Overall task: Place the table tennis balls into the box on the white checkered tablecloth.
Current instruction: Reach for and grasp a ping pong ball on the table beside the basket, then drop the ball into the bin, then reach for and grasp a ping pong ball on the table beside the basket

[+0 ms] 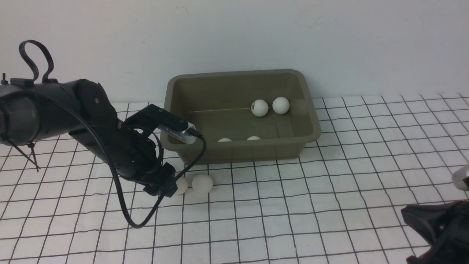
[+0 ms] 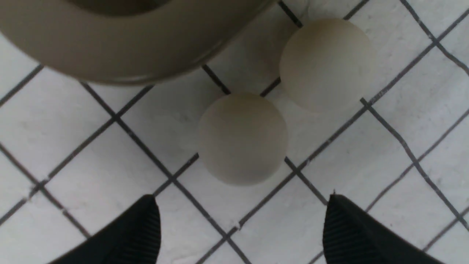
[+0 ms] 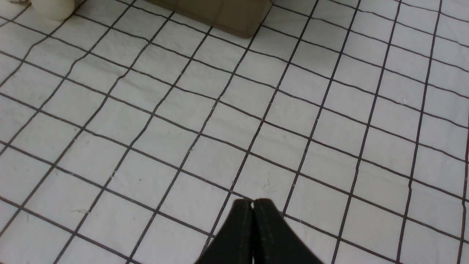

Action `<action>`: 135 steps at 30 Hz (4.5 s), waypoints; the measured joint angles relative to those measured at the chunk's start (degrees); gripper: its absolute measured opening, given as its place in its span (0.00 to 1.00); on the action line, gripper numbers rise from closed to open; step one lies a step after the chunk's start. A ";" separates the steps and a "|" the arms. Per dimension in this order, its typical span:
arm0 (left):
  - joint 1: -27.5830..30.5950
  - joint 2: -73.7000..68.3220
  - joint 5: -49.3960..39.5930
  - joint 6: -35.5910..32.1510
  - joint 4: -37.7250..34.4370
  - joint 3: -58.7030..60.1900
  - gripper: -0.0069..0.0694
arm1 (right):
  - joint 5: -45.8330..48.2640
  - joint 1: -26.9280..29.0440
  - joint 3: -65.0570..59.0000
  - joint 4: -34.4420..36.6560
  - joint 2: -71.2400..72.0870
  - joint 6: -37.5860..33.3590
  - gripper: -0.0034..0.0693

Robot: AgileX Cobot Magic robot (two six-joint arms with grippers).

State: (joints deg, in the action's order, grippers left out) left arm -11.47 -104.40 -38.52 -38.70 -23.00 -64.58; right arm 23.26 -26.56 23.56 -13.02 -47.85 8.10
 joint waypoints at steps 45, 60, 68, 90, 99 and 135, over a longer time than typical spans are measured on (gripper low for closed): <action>0.00 -3.47 -7.33 1.07 -1.61 -4.79 0.55 | 0.00 0.00 0.00 0.00 0.00 0.00 0.02; -0.06 -0.08 -7.76 5.50 1.77 -21.92 0.55 | 0.00 0.00 0.00 0.00 0.00 0.00 0.02; -0.55 -15.84 -18.60 5.75 2.30 -40.71 0.56 | 0.00 0.00 0.00 0.00 0.00 0.00 0.02; -3.23 3.13 -31.91 15.95 6.59 -33.39 0.57 | 0.02 0.00 0.00 0.00 0.00 0.00 0.02; -9.43 14.37 -9.00 16.87 6.77 1.83 0.57 | 0.02 0.00 0.00 0.00 0.00 0.00 0.02; -12.52 -7.97 9.21 15.98 6.94 -5.80 0.76 | 0.02 0.00 0.00 0.00 0.00 0.00 0.02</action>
State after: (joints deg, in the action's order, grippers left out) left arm -23.99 -112.37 -29.31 -22.72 -16.06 -70.37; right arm 23.28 -26.56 23.56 -13.02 -47.85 8.10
